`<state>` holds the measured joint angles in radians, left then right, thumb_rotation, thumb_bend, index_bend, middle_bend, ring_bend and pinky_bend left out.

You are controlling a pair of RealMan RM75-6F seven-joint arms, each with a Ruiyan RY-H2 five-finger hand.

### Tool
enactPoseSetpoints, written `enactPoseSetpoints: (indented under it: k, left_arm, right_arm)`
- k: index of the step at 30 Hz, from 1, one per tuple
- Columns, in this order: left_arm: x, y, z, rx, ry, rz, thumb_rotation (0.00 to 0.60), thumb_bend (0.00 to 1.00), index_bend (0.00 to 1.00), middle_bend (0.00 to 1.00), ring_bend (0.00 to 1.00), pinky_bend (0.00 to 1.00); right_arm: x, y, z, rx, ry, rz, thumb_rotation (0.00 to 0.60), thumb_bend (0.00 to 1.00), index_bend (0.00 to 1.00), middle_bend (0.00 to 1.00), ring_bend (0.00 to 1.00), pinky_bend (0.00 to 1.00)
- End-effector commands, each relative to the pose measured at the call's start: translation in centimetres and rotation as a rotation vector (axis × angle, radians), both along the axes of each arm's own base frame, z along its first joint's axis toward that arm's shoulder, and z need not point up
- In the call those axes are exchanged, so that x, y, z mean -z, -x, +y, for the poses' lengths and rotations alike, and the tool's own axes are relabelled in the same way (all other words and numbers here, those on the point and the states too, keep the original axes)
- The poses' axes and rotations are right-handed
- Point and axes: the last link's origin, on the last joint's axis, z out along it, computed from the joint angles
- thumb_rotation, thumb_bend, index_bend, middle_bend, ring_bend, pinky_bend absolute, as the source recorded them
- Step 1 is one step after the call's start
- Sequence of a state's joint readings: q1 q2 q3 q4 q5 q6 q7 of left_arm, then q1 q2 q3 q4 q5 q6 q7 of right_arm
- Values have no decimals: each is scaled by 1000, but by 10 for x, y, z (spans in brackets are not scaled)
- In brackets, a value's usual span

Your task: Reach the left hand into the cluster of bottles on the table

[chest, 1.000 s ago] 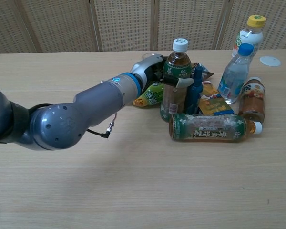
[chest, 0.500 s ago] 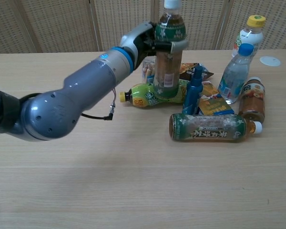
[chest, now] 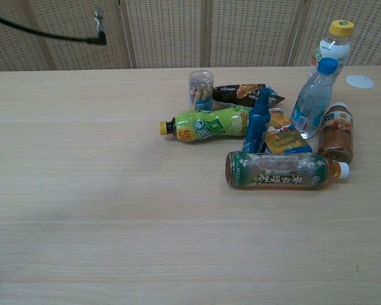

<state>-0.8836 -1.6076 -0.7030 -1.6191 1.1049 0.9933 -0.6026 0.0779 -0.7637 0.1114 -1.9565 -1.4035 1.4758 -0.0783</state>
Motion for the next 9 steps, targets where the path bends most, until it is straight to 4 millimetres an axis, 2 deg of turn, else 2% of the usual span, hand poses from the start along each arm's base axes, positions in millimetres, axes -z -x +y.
enactPoseSetpoints:
  k: [1, 9]
  left_arm:
    - [-26, -1, 0, -13, -34, -26, 600, 490, 667, 701, 718, 410]
    - [-32, 1, -5, -16, -26, -28, 600, 486, 666, 701, 718, 410]
  right_arm:
    - [0, -1, 1, -1, 2, -2, 506, 14, 0, 0, 0, 0]
    - [-1, -3, 9, 1, 7, 0, 506, 16, 0, 0, 0, 0]
